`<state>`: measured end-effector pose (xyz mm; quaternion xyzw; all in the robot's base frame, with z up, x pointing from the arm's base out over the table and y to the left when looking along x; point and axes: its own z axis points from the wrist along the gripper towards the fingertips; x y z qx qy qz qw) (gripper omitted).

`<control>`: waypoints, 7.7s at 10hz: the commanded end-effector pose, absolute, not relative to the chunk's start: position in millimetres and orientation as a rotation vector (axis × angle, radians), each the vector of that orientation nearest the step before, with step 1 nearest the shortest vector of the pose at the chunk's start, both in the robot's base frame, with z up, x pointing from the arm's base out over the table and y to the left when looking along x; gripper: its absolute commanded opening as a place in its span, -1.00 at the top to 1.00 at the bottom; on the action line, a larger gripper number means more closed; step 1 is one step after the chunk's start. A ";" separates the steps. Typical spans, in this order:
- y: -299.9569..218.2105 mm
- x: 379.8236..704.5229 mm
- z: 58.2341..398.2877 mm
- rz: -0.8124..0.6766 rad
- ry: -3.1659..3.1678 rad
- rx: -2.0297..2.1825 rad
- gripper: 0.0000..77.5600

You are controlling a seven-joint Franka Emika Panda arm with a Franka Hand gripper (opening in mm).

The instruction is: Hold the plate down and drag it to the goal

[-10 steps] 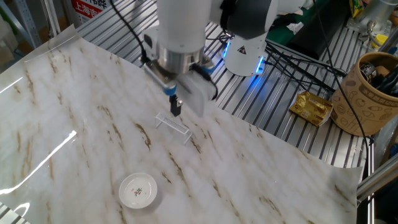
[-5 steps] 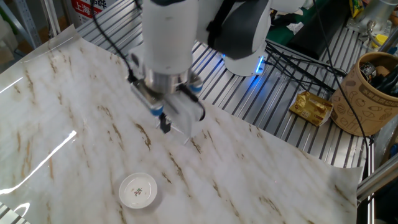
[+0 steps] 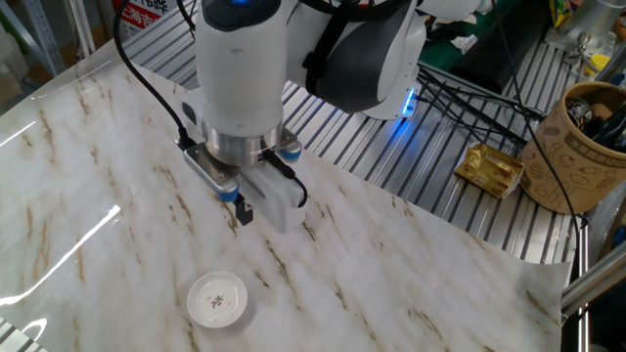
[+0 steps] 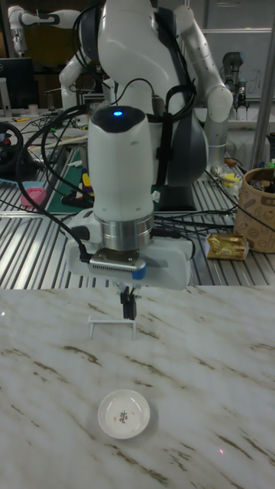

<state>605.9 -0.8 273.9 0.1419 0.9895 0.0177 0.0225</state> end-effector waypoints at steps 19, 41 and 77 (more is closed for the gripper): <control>5.3 671.8 210.7 0.116 3.101 0.531 1.00; -11.0 671.3 81.0 0.082 3.106 0.356 1.00; -15.8 703.1 106.4 0.036 3.104 0.322 1.00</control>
